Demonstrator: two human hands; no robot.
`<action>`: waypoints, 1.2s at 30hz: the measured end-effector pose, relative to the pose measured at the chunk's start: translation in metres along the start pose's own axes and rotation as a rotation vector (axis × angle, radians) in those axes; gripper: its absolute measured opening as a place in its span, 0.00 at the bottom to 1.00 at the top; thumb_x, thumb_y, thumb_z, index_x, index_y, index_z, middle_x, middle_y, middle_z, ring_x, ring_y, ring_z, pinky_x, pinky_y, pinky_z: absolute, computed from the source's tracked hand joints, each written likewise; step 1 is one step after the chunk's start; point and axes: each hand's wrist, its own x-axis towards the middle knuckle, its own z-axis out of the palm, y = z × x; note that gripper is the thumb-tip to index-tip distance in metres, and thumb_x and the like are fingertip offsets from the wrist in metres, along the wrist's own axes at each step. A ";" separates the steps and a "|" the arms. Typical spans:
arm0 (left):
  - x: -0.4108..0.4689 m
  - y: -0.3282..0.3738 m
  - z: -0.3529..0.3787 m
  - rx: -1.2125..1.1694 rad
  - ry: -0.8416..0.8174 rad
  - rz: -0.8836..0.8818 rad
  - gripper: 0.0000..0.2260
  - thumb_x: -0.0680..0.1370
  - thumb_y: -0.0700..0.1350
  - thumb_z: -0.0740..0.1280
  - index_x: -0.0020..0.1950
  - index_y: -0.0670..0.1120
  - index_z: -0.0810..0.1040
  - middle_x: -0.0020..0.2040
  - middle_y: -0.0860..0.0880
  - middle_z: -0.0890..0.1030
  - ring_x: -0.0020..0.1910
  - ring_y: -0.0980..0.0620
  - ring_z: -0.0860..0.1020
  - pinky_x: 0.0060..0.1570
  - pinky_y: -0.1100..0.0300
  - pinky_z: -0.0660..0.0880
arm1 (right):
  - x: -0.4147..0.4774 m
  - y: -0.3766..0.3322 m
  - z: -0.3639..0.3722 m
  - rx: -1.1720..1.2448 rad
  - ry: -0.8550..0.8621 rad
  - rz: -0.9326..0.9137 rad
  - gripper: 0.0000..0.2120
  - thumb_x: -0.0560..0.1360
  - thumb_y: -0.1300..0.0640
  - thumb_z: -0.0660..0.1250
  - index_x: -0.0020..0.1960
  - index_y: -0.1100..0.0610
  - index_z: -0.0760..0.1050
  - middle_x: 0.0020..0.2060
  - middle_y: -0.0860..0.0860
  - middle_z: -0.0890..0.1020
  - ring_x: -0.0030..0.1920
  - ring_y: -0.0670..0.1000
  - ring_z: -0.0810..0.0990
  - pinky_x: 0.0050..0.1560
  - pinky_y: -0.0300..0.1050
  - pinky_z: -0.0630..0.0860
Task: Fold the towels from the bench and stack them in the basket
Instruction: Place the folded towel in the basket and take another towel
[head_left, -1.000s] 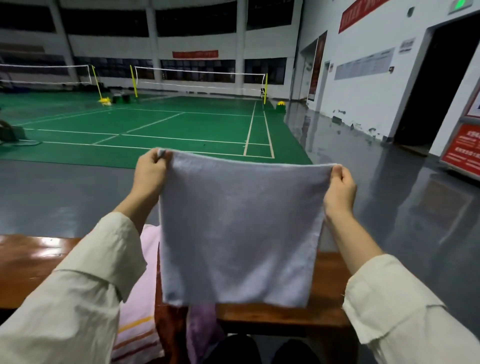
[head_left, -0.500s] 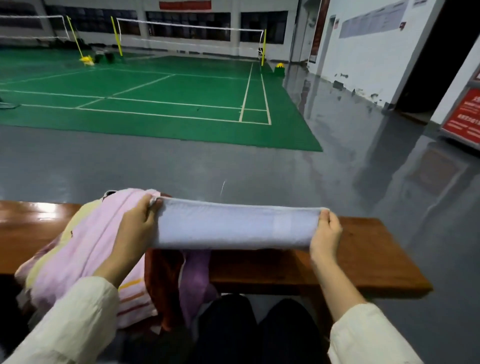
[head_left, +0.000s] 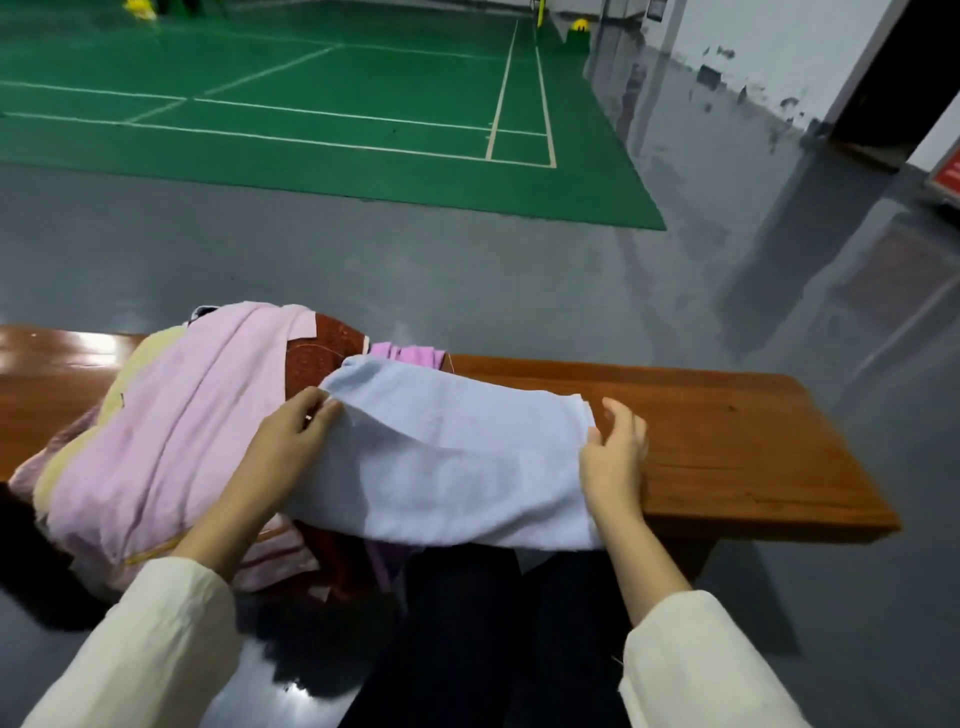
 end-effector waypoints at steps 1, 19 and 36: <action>0.001 0.002 -0.001 -0.006 -0.002 0.022 0.07 0.80 0.43 0.63 0.43 0.44 0.75 0.38 0.51 0.78 0.40 0.51 0.73 0.38 0.60 0.64 | -0.005 -0.010 0.008 0.034 -0.058 -0.086 0.18 0.77 0.68 0.60 0.66 0.60 0.71 0.64 0.56 0.72 0.65 0.55 0.70 0.66 0.46 0.66; 0.072 -0.027 0.014 0.142 0.060 -0.052 0.08 0.78 0.48 0.66 0.47 0.43 0.78 0.44 0.45 0.80 0.45 0.48 0.77 0.43 0.57 0.67 | -0.030 -0.087 0.156 0.286 -0.731 -0.232 0.05 0.79 0.56 0.63 0.46 0.56 0.73 0.36 0.46 0.75 0.37 0.43 0.71 0.41 0.35 0.69; 0.119 -0.015 0.034 -0.034 -0.181 -0.114 0.09 0.76 0.45 0.65 0.48 0.41 0.82 0.43 0.44 0.82 0.40 0.52 0.75 0.43 0.53 0.72 | -0.018 -0.071 0.185 0.078 -0.737 -0.137 0.05 0.82 0.50 0.56 0.53 0.48 0.69 0.56 0.51 0.80 0.54 0.53 0.77 0.56 0.56 0.75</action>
